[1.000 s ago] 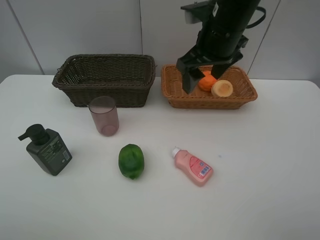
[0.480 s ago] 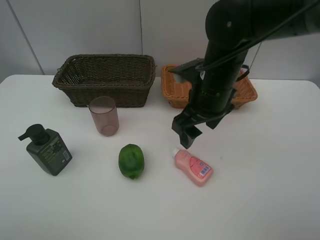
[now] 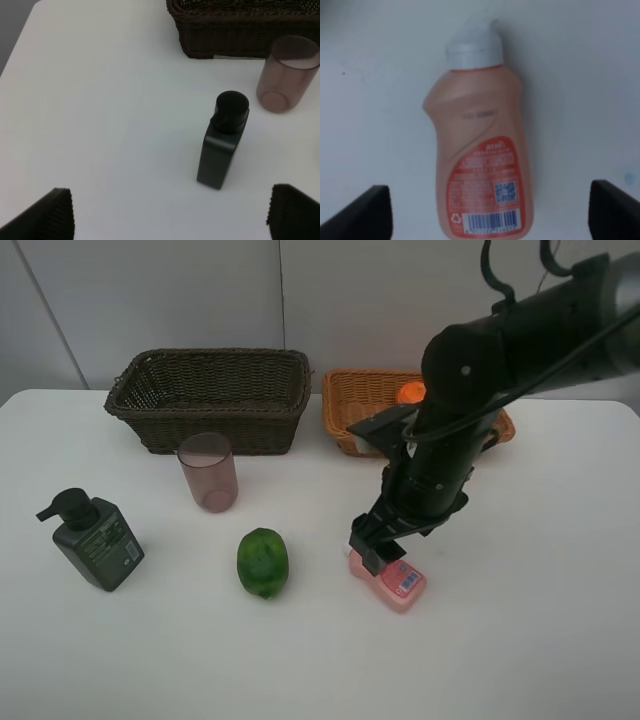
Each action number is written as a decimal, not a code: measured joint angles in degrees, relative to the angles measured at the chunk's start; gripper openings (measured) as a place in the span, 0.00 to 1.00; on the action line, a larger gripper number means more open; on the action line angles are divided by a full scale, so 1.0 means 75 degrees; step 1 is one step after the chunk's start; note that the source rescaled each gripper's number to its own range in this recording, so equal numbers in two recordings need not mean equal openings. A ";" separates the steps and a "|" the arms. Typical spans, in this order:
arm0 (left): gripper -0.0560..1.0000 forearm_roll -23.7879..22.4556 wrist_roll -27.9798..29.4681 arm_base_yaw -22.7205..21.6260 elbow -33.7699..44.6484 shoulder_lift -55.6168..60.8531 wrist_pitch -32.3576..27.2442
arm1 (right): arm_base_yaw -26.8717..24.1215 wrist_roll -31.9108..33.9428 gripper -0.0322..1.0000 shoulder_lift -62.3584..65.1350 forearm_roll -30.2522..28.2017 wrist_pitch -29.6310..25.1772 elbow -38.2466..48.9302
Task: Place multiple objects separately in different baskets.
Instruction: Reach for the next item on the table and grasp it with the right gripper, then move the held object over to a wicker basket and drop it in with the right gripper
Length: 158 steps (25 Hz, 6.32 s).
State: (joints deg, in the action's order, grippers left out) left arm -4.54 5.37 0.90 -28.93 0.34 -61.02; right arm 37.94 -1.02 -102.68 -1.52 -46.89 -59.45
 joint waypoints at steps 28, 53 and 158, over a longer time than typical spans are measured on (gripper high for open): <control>1.00 0.0000 0.0000 0.0000 0.0000 0.0000 0.0000 | 0.0000 -0.0436 0.67 -0.0891 -0.0026 0.0649 0.0031; 1.00 0.0000 0.0000 0.0000 0.0000 0.0000 0.0000 | 0.0000 -0.0603 0.67 -0.1208 -0.0026 0.0777 0.0031; 1.00 0.0000 0.0000 0.0000 0.0000 0.0000 0.0000 | 0.0000 -0.0801 0.03 -0.3316 0.0653 0.4284 -0.6627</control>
State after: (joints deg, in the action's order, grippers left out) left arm -4.54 5.37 0.90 -28.93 0.34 -61.02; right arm 37.94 -7.03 -127.54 3.38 -14.76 -109.16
